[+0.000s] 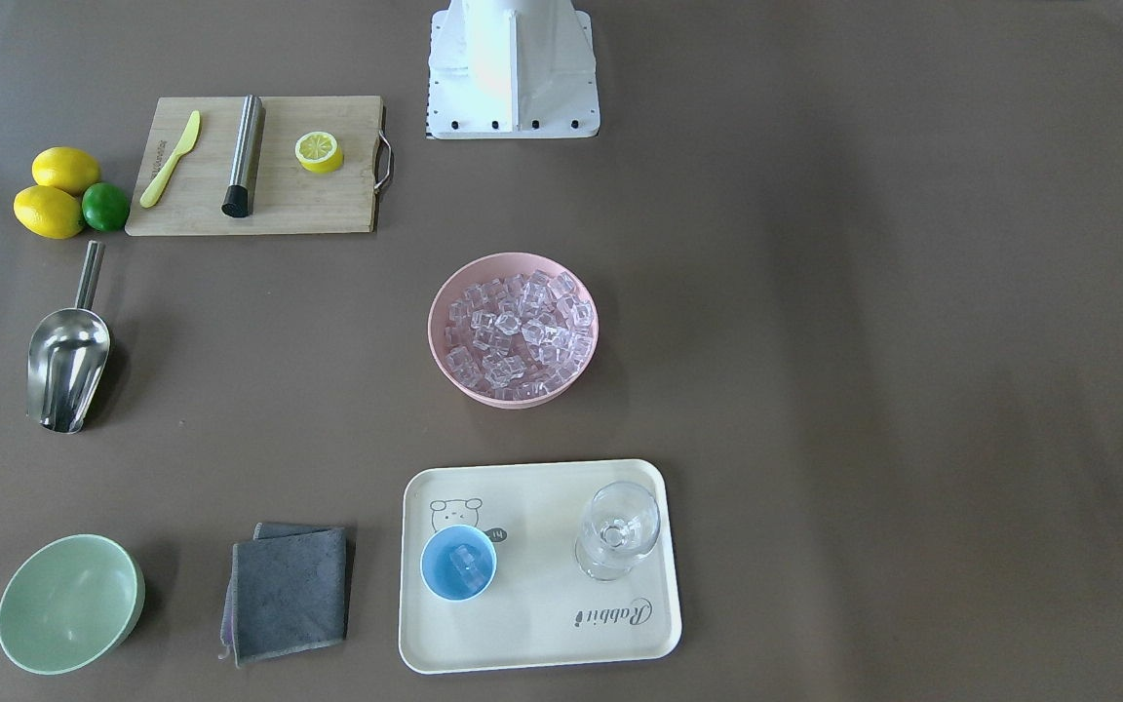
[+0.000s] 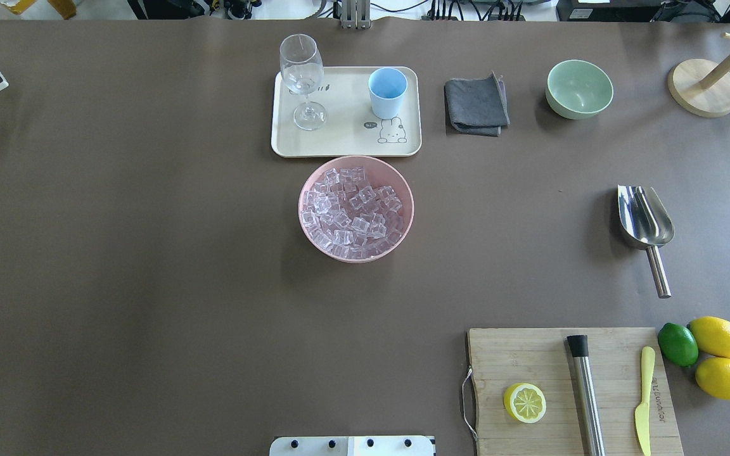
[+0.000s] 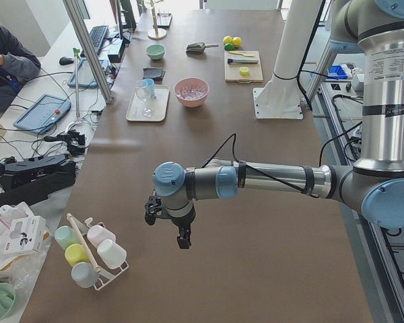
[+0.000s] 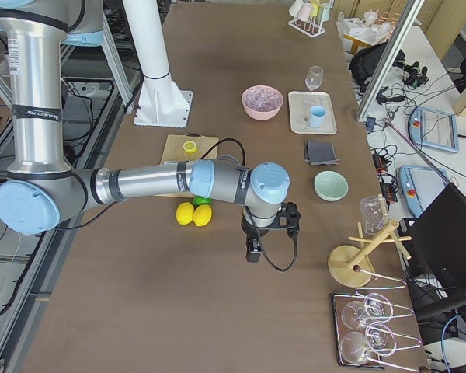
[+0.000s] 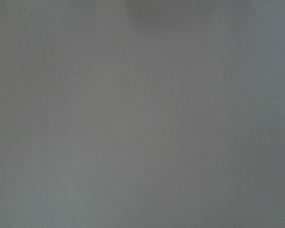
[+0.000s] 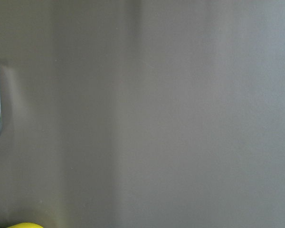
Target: Put ice in cup with scoop
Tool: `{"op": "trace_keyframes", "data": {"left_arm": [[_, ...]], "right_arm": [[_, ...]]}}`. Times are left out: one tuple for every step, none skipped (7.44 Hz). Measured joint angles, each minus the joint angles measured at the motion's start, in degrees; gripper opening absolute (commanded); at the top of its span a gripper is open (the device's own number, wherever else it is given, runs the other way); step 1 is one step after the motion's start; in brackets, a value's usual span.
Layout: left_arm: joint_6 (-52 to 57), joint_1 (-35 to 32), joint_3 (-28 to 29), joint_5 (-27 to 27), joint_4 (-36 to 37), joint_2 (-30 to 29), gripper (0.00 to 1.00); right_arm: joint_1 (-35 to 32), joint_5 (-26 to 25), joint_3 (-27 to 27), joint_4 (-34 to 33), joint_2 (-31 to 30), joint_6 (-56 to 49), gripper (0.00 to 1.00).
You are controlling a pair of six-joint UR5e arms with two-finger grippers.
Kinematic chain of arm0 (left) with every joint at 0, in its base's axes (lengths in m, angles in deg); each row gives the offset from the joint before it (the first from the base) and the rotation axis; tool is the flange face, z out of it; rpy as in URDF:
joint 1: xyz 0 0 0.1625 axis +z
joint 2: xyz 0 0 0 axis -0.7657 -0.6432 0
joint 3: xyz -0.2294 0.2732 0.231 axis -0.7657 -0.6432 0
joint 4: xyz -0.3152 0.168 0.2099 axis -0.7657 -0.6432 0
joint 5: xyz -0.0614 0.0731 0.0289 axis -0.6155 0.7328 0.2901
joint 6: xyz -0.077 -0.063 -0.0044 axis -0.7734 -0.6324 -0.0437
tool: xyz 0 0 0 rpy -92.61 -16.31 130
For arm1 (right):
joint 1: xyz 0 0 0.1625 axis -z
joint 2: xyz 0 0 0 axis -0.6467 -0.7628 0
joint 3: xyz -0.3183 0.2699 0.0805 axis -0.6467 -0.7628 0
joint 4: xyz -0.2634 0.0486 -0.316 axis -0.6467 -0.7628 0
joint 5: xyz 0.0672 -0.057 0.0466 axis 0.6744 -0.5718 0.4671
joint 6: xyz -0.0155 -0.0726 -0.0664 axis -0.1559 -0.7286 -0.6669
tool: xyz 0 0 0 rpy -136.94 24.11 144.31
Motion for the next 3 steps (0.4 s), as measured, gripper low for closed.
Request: {"op": "trace_keyframes", "data": {"left_arm": [[0.1,0.0,0.14,0.06,0.0,-0.02,0.98],[0.1,0.0,0.15,0.07,0.0,-0.15,0.98],[-0.1,0.0,0.23,0.11,0.0,-0.31,0.98]], "right_arm": [[-0.12,0.06,-1.33,2.08,-0.6,-0.04,1.0],[-0.15,0.08,-1.92,3.25,-0.86,-0.05,1.0],[-0.18,0.12,-2.15,3.81,-0.96,-0.05,1.0]]}}
